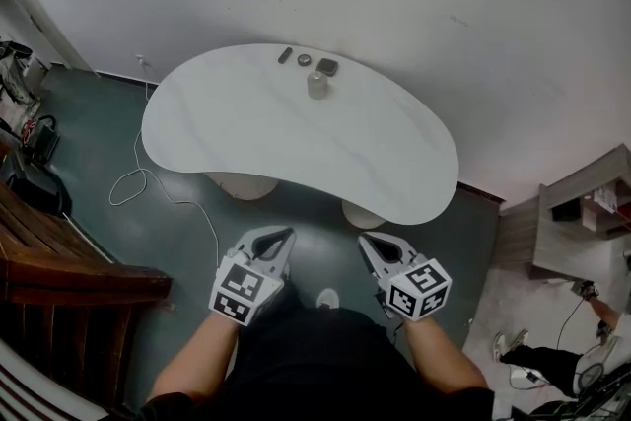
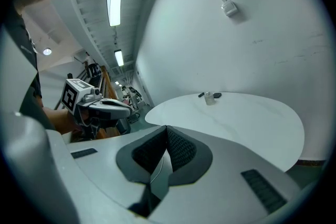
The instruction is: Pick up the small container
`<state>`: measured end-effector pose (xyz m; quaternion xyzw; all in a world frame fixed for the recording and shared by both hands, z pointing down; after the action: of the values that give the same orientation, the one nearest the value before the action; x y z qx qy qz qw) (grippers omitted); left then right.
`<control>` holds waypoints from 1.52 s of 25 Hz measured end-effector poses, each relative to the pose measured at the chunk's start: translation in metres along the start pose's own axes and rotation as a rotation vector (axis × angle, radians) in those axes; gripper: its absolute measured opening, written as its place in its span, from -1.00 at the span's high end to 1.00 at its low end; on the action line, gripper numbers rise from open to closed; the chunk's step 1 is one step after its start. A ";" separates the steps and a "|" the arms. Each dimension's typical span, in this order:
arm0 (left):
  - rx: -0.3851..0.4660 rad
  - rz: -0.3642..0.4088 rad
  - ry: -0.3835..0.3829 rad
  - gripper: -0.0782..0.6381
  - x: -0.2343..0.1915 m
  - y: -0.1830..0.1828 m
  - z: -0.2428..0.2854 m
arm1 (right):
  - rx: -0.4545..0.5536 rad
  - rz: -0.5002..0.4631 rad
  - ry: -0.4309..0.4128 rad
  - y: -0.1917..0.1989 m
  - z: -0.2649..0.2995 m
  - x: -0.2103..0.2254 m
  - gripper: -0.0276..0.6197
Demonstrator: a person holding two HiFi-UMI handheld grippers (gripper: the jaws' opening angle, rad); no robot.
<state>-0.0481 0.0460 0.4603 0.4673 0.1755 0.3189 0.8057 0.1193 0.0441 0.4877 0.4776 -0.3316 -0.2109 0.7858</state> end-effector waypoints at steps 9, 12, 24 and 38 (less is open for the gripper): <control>0.014 0.008 0.041 0.74 -0.031 -0.008 0.031 | 0.001 -0.015 0.017 -0.017 0.030 0.013 0.93; 0.048 0.009 0.067 0.74 -0.053 -0.022 0.052 | 0.000 -0.021 0.043 -0.027 0.046 0.029 0.93; 0.114 0.091 0.150 0.74 -0.176 -0.097 0.131 | 0.044 -0.027 0.193 -0.110 0.127 0.093 0.93; 0.078 0.203 0.272 0.73 -0.275 -0.105 0.199 | 0.029 -0.019 0.335 -0.151 0.221 0.133 0.93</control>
<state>-0.0980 -0.3055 0.4647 0.4659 0.2471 0.4517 0.7196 0.0490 -0.2458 0.4678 0.5205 -0.1945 -0.1309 0.8210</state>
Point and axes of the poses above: the fingertips, and each gripper's own axes: z forward along the fingers, x to its right, y out of its underside, the point moved 3 cm from there along -z, backward along the fingers
